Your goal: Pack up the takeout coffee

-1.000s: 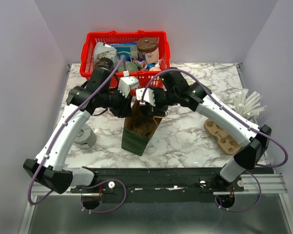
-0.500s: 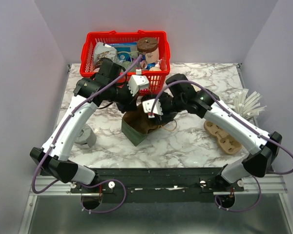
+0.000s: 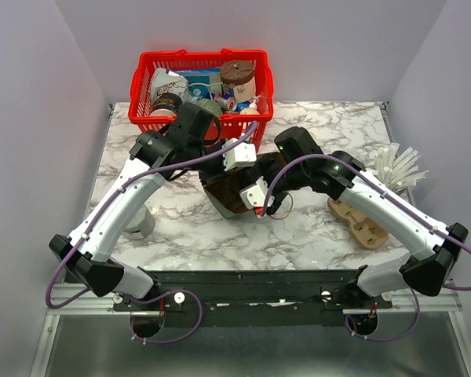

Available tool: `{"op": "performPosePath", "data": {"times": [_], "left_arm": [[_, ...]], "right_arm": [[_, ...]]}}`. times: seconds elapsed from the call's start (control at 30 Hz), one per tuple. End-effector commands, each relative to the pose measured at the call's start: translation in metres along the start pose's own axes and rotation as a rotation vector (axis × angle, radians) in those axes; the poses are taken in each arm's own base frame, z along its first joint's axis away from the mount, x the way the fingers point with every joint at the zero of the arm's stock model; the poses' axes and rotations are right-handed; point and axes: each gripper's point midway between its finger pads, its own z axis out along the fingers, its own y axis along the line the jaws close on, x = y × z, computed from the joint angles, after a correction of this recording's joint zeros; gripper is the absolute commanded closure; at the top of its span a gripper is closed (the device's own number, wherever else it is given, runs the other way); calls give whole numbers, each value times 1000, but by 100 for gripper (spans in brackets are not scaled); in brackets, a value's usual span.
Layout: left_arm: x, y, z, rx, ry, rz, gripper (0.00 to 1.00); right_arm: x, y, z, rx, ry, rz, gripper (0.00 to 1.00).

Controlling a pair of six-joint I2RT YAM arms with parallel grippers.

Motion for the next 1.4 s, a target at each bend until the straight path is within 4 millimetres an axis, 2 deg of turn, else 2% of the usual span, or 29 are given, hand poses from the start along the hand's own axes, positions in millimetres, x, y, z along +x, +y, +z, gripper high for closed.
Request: {"op": "performPosePath", "data": {"times": [0.0,0.03,0.13,0.27,0.47,0.6,0.77,0.93,1.03,1.13,1.37], "left_arm": [[-1,3,-7,-37,3,102,100],[1,2,-10,-35,12,111,100],[2,4,-14,-56,20,145,100],[2,9,-16,-78,32,176,100],[-11,9,-21,-78,-14,187,100],[-8,14,-18,-113,5,151,100],[-16,19,-20,-161,-12,167,100],[-25,14,-23,-160,-43,196,100],[-27,8,-22,-141,-61,180,100],[-27,4,-21,-129,-62,157,100],[-29,0,-27,-143,-68,174,100]], "right_arm": [[-10,-8,-11,6,-10,28,100],[-13,-13,-15,15,-17,61,99],[-20,-8,-21,-19,-48,156,100],[-23,-3,-17,-26,-70,199,99],[-12,-9,-3,-16,-44,212,100],[-20,-20,-2,-18,-70,206,99],[-30,-24,4,-32,-83,151,100],[-19,-22,15,-14,-41,105,100],[-14,-28,21,16,-16,85,99],[-17,-32,23,33,-8,70,99],[-6,-15,33,-29,32,76,99]]}}
